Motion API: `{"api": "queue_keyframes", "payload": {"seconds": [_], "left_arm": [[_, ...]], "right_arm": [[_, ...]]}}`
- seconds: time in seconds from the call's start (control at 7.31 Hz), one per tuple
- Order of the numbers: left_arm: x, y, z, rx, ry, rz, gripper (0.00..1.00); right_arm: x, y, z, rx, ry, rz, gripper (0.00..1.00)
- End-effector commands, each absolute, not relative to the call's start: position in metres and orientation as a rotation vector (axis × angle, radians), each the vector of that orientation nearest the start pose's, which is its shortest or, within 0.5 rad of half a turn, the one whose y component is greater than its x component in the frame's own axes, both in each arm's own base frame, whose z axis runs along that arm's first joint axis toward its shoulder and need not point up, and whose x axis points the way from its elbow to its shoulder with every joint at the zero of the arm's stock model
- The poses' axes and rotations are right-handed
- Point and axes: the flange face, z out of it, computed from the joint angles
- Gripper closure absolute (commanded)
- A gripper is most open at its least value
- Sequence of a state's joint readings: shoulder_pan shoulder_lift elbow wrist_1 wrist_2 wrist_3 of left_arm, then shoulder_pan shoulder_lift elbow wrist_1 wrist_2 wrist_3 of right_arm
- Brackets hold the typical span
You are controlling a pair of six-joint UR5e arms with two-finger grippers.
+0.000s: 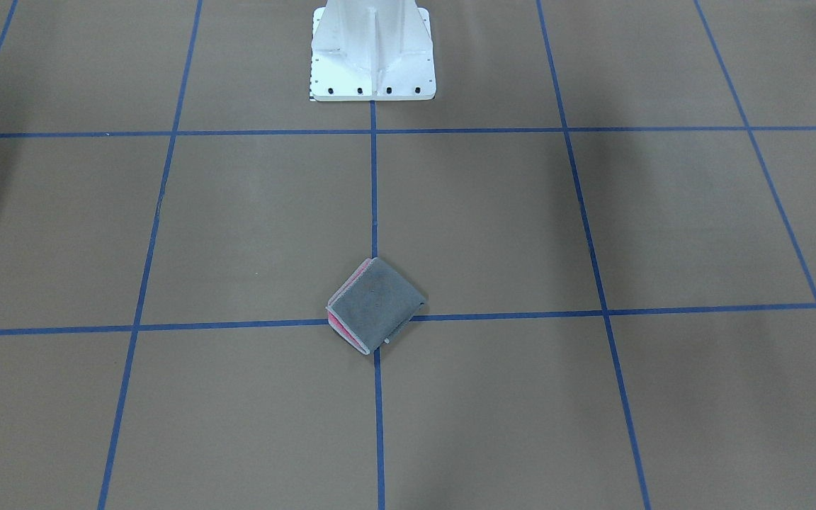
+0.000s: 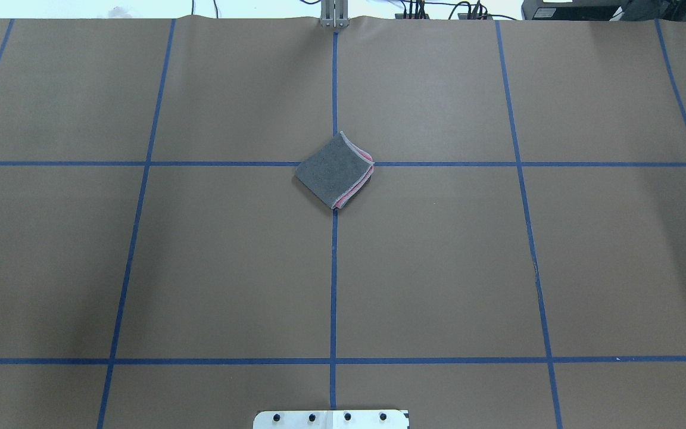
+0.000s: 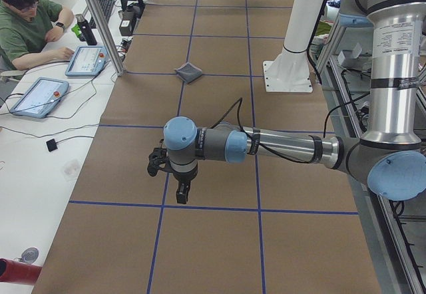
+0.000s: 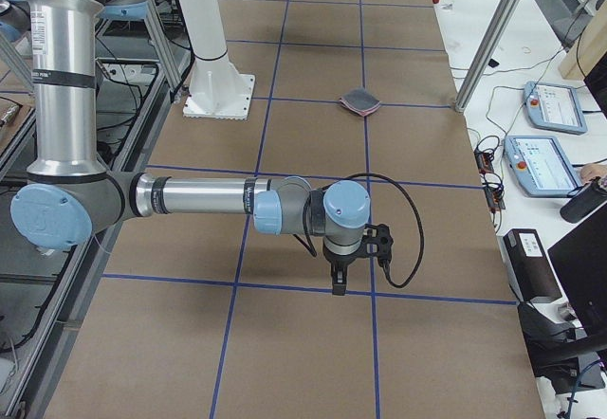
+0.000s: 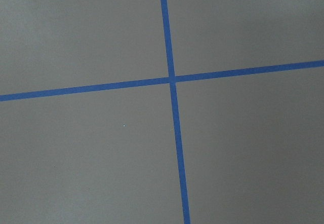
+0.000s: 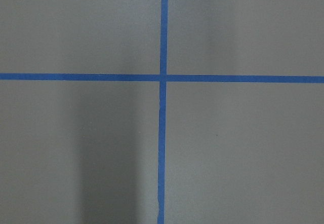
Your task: Fold towel twice with both arms
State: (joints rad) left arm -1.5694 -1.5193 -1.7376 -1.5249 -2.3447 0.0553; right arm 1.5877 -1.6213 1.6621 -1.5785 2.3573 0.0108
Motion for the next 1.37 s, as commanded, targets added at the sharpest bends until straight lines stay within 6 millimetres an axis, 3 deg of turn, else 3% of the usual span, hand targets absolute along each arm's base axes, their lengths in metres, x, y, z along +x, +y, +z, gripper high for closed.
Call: {"api": "queue_keyframes", "payload": {"seconds": [0.0, 1.23], "left_arm": [[-0.0629, -0.4719, 0.6068, 0.085, 0.773, 0.08, 0.0], [-0.0629, -0.4722, 0.6063, 0.09, 0.772, 0.083, 0.0]], "right_arm": [[0.0709, -0.4727, 0.6429, 0.026, -0.785, 0.017, 0.0], [0.0694, -0.4735, 0.6407, 0.028, -0.807, 0.014, 0.0]]}}
